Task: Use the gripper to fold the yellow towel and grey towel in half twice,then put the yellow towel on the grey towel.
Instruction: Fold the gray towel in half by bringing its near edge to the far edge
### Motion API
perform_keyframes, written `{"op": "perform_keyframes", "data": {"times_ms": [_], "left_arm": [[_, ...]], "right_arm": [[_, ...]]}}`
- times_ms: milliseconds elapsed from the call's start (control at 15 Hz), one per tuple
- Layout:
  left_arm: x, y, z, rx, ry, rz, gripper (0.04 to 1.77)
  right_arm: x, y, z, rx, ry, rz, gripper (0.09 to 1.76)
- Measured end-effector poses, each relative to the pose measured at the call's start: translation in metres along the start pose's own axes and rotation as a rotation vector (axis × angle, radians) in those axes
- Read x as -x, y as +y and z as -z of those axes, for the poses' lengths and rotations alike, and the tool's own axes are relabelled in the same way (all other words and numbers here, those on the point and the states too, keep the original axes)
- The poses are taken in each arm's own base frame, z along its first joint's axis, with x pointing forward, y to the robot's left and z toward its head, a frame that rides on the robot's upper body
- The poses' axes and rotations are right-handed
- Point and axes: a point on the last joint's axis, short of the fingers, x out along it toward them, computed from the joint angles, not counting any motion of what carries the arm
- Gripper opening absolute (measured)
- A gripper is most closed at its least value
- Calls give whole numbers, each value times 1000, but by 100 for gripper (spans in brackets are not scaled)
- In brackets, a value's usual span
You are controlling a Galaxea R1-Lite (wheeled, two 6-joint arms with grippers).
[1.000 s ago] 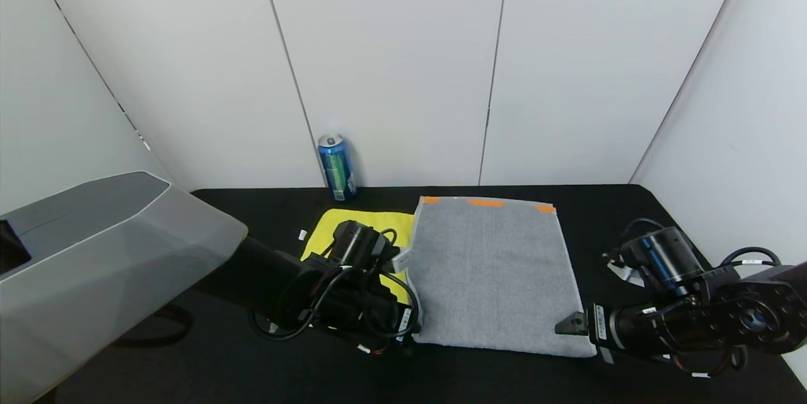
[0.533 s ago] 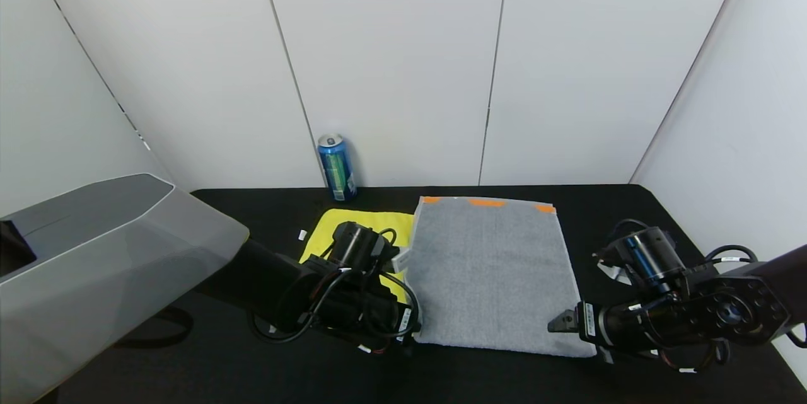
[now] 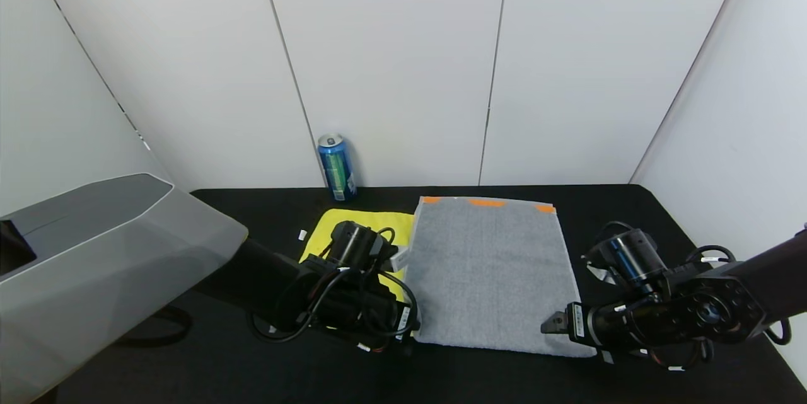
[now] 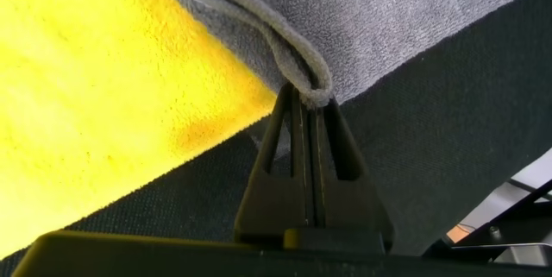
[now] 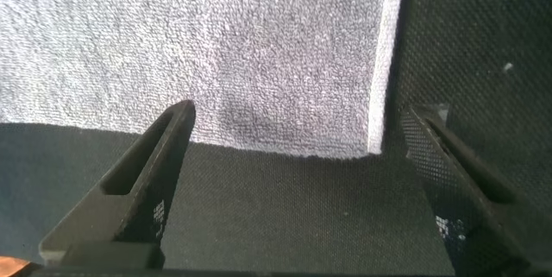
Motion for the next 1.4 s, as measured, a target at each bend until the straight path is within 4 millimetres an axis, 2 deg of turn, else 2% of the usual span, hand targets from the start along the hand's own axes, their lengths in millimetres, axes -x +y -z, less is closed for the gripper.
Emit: {"op": "perform_keyframes", "data": {"times_ms": [267,467,600,1133,1400], "left_arm": [[0,1,0,1,-1,-1,10],[0,1,0,3,-1,-2,10],[1,2,0,5,-2,-4,10],[3,5,-2,11,-10,-10,10],[13,2,-6,5,-33,-10,10]], "right_arm": [[-1,0,0,2,1,1,110],[-2,1,0,4,3,3,79],[-2,1,1,4,4,4,14],[-2,0,2,1,7,7,11],[6,-3,2,-6,-3,4,11]]}}
